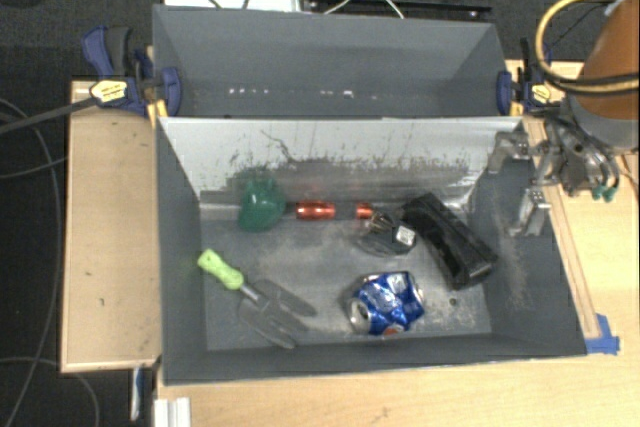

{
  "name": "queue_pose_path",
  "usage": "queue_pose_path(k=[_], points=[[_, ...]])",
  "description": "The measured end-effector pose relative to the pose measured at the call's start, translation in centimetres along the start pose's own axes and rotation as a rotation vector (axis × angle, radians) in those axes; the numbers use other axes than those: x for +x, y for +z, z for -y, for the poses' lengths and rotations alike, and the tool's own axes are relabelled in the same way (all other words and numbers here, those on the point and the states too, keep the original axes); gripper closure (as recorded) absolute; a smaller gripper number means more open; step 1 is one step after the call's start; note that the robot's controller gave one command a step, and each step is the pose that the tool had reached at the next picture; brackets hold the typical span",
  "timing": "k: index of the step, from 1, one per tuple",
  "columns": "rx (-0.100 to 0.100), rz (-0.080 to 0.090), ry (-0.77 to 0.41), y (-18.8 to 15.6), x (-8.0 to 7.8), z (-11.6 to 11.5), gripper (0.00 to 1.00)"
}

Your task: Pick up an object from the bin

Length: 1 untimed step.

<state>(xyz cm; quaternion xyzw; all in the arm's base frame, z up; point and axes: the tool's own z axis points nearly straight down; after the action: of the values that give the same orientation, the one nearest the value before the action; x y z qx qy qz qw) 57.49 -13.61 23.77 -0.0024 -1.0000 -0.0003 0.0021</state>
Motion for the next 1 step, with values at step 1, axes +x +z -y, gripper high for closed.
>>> queue_pose_path(k=[1], points=[[0.002, 0.008, -0.006, -0.51, -0.15, -0.09, 0.00]])
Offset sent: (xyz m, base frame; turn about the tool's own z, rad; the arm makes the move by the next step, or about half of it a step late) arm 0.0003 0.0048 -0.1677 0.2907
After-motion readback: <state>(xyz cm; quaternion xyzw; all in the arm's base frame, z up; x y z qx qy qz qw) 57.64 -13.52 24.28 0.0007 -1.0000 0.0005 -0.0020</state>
